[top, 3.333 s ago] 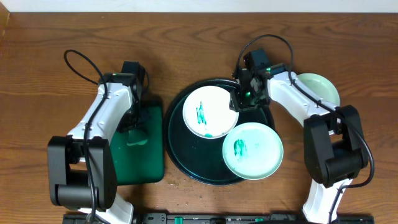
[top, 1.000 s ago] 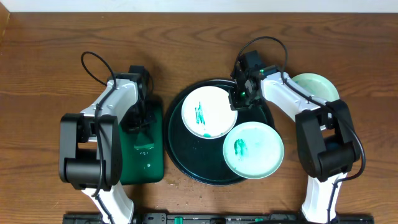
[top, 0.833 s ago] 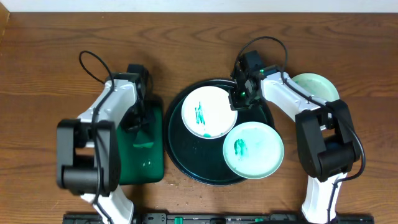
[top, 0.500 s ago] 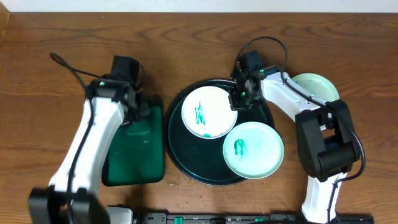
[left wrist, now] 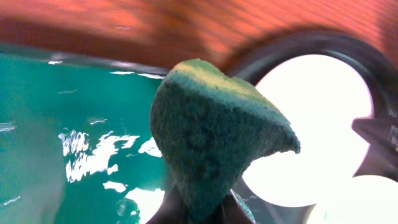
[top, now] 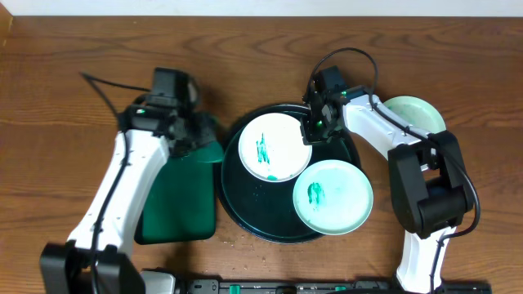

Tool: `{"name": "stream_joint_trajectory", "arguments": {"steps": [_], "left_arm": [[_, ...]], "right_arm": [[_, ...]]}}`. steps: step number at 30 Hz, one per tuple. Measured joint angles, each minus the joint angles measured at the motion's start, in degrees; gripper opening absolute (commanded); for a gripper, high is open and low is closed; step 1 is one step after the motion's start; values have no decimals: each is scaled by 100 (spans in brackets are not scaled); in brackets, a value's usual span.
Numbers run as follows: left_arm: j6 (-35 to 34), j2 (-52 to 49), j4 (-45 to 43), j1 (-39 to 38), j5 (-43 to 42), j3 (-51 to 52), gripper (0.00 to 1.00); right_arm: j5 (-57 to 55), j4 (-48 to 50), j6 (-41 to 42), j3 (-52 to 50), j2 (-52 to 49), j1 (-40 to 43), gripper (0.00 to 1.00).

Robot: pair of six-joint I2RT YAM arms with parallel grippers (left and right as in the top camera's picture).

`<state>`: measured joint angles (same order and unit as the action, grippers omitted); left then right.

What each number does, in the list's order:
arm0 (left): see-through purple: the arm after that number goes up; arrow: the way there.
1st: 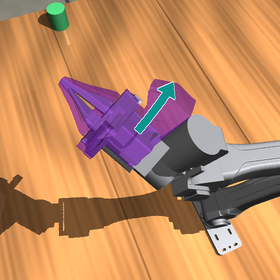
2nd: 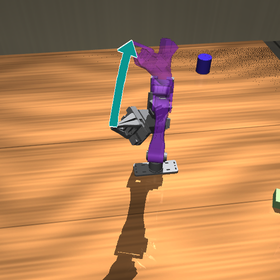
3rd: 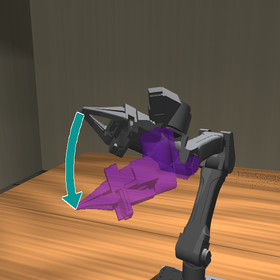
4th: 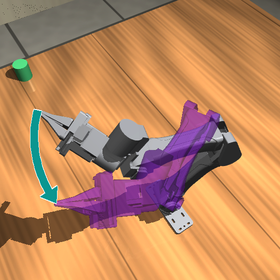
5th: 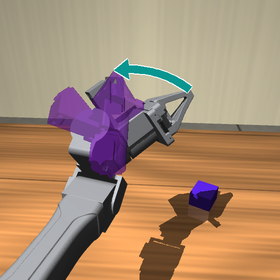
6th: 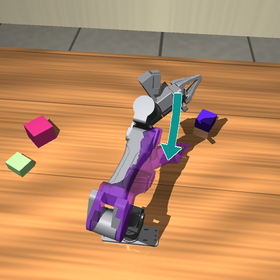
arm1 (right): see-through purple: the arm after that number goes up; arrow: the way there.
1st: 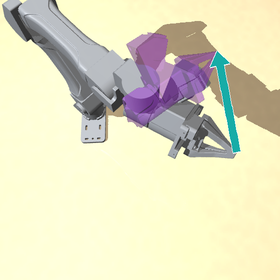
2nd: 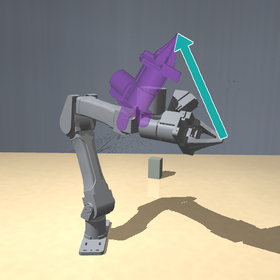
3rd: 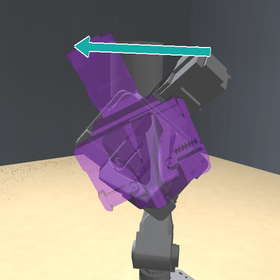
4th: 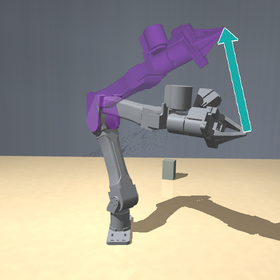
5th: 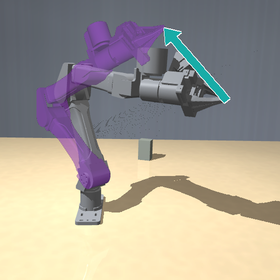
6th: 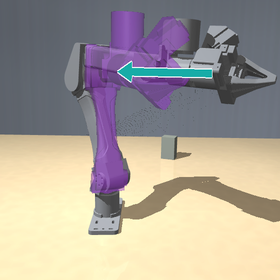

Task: Clean dirty plates on tray and stack at the side
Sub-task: 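Lift the sponge with the left gripper and move it over the held plate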

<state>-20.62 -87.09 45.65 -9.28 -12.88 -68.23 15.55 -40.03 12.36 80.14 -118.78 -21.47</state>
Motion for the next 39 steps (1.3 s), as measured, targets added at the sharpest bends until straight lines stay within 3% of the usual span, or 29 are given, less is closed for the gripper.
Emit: {"name": "stream_joint_trajectory", "arguments": {"steps": [13, 20, 27, 33, 39], "left_arm": [[-684, -1364, -1491, -1574, -833, 0, 7], [-1167, -1939, -1991, -1825, -970, 0, 7], [-1349, -2424, -1908, -1602, -916, -28, 7], [-1388, -2575, -1316, -1333, -1008, -278, 7], [-1314, -2555, -774, -1167, -490, -382, 7]], "right_arm": [[0, -39, 2, 4, 0, 0, 1], [4, -103, 2, 9, 0, 0, 1], [4, -107, 4, 15, 0, 0, 1], [98, -136, 4, 15, 0, -33, 1], [114, -133, 4, 15, 0, -79, 1]]}}
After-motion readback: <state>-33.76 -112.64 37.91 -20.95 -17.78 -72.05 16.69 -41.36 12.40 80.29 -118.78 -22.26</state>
